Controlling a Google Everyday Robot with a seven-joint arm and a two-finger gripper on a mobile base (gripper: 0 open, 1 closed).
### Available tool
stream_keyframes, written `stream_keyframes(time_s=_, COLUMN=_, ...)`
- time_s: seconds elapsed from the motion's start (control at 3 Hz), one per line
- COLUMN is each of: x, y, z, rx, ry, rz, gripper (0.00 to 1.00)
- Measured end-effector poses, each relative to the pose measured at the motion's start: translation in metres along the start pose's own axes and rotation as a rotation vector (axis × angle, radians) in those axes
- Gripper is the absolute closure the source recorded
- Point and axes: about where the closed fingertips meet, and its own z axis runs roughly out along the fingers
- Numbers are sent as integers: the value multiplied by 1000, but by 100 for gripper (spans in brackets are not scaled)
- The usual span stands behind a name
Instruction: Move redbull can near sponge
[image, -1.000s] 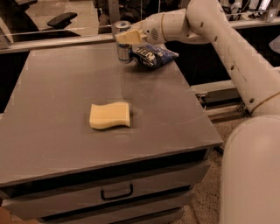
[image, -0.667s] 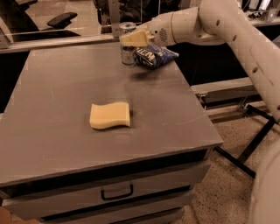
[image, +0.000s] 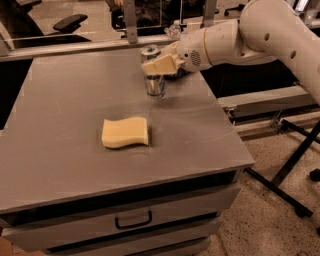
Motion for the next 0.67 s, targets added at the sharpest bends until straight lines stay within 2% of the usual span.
stream_keyframes(time_s=0.33, x=19, y=12, z=-2, rx=34, ry=41, rz=-57, gripper=100)
stream_keyframes(time_s=0.67, x=28, y=21, z=-4, rx=44, ry=13, rz=-97, gripper=100)
